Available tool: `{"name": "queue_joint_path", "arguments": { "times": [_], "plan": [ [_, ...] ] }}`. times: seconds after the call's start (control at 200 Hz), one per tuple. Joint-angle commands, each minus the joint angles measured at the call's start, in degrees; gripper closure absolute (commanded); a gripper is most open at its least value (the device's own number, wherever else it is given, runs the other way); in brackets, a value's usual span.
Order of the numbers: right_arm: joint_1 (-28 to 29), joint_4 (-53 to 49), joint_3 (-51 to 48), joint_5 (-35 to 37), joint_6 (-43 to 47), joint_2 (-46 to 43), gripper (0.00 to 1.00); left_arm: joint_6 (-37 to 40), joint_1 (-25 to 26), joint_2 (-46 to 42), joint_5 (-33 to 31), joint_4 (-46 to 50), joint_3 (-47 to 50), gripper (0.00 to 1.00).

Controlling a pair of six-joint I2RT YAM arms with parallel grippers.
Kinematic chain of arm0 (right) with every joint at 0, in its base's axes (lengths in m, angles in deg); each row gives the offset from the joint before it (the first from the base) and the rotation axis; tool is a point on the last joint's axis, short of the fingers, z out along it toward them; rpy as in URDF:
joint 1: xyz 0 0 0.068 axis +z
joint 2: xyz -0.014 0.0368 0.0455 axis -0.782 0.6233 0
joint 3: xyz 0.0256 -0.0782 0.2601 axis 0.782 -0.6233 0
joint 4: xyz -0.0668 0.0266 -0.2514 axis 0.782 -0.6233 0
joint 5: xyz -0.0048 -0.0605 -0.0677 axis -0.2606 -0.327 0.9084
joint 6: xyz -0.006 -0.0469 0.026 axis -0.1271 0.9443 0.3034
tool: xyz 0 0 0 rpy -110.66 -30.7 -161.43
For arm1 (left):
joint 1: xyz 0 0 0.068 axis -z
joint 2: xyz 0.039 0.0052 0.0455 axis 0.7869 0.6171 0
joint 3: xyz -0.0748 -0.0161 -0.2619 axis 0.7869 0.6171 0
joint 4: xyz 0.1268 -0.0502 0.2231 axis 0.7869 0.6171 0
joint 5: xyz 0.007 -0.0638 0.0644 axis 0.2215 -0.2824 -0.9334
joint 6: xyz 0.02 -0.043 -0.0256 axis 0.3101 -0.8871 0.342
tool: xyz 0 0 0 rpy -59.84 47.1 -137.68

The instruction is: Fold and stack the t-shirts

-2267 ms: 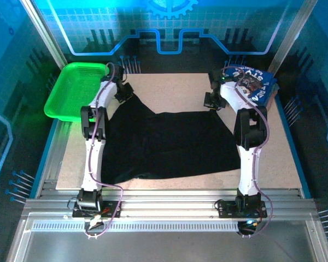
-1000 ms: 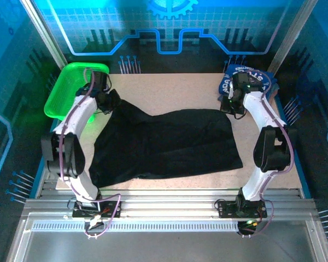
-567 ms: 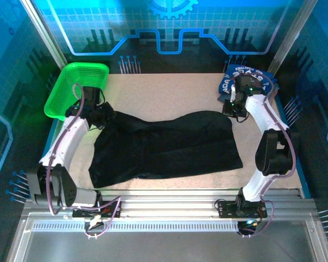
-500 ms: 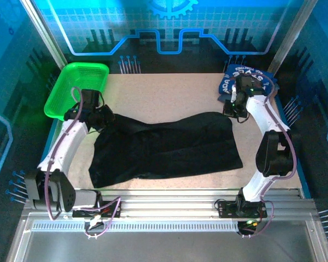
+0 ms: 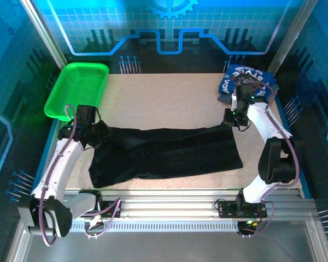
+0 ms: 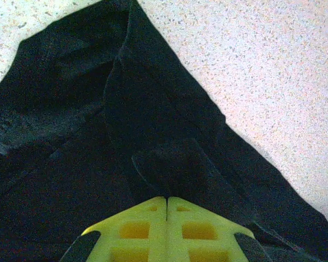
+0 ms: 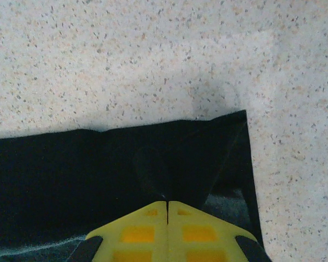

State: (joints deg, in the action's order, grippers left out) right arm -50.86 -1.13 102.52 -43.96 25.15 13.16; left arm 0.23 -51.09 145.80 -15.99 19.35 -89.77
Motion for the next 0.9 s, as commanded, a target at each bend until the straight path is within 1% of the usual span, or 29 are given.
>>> {"name": "queue_joint_path", "arguments": {
  "times": [0.0, 0.2, 0.405, 0.69, 0.895],
  "plan": [
    [-0.8, -0.33, -1.51, -0.73, 1.16, -2.3, 1.0, -1.78, -0.45, -2.41, -0.71, 3.27, 0.94, 1.0],
    [-1.1, -0.02, -4.3, -0.76, 1.6, -3.65, 1.0, -2.67, -0.45, -5.46, -0.62, 6.36, 2.6, 1.0],
    [-1.46, 1.49, -7.05, -0.4, 0.64, -2.33, 1.0, -4.19, -0.45, -7.72, 0.37, 5.88, 7.11, 1.0],
    [-1.72, 2.15, -9.71, 3.36, -1.45, 0.93, 1.0, -4.56, -0.45, -9.89, -1.21, 8.32, 12.02, 1.0],
    [-1.72, 3.42, -11.31, 6.03, -3.23, 3.39, 1.0, -4.11, -0.45, -9.92, -1.93, 7.36, 15.1, 1.0]
  ]
}}
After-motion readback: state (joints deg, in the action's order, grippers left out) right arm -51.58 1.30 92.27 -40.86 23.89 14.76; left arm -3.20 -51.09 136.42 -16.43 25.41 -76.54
